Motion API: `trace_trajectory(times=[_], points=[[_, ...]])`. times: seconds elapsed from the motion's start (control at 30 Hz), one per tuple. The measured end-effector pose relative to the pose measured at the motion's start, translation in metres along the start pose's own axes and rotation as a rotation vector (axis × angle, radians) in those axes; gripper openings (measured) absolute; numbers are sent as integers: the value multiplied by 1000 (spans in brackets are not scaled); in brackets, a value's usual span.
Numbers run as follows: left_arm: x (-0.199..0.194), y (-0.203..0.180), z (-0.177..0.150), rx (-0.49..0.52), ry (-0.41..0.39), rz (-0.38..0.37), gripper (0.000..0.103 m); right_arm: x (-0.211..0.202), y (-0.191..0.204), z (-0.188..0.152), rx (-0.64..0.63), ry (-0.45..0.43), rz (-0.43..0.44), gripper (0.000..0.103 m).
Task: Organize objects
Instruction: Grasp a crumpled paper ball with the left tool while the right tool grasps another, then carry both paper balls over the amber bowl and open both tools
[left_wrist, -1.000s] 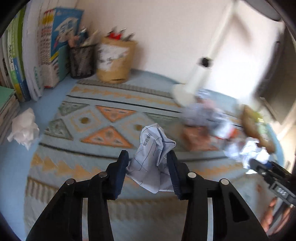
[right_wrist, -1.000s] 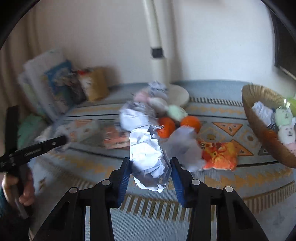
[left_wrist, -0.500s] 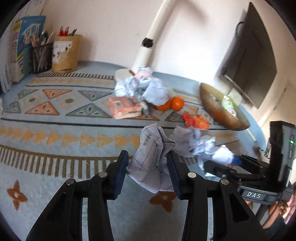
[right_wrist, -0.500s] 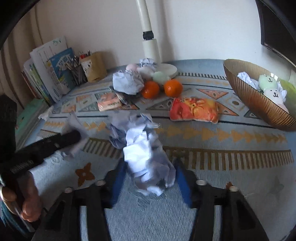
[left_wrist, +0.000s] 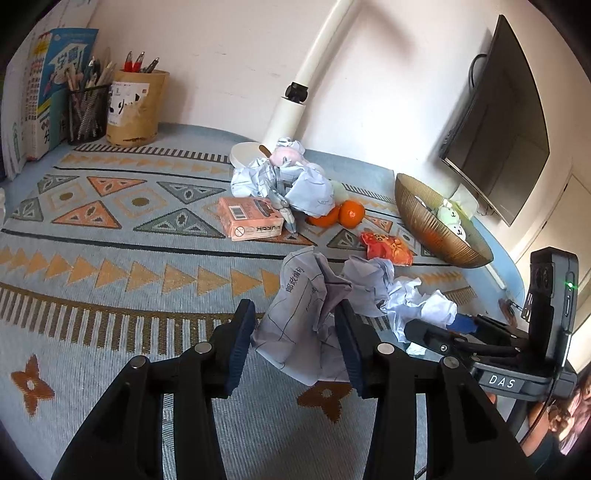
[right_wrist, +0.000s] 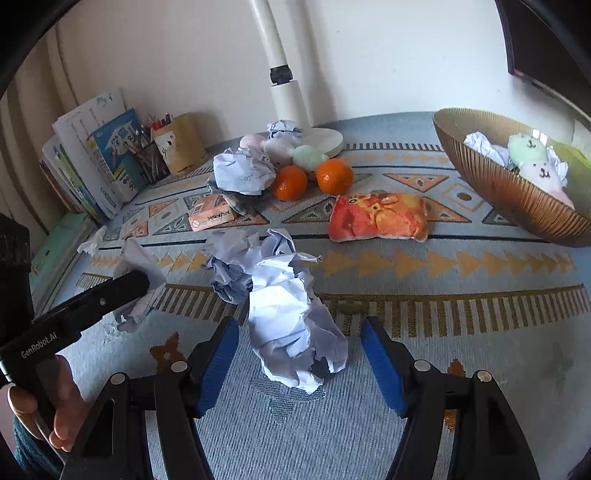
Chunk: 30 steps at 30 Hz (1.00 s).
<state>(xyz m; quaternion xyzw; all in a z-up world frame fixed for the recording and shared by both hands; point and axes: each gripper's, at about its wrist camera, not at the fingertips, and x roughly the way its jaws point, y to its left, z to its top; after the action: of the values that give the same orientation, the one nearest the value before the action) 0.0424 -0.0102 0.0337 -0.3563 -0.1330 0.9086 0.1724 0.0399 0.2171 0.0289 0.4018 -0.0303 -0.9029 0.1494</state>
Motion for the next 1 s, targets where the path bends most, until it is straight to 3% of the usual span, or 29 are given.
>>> trace_trajectory(times=[0.07,0.1,0.2,0.33,0.43,0.6,0.7,0.8,0.9,1.0], points=[[0,0,0,0,0,-1,42,-4,4,-1,-25,-24,-2,62],[0,0,0,0,0,-1,42,-5,7,-2,-45,-29,4,46],[0,-1,0,0,-1,-3,42,-11,14,-4,-83,-59,21,38],[1,-1,0,-1,1,1,42,-33,11,-9,-87,-114,120,38],[2,-2,-1,0,8,12,42,-47,-4,-16,-37,-137,138,39],[1,-12,0,25,10,48,42,-72,-39,-20,29,-162,91,38],[-9,-45,10,68,-12,-13,42,-102,-55,-8,46,-230,66,38],[-14,-96,38,135,-50,-95,42,-140,-77,16,67,-326,-38,39],[3,-146,71,182,-43,-203,42,-163,-110,43,128,-392,-132,39],[38,-187,100,203,-24,-241,42,-167,-149,67,208,-410,-242,39]])
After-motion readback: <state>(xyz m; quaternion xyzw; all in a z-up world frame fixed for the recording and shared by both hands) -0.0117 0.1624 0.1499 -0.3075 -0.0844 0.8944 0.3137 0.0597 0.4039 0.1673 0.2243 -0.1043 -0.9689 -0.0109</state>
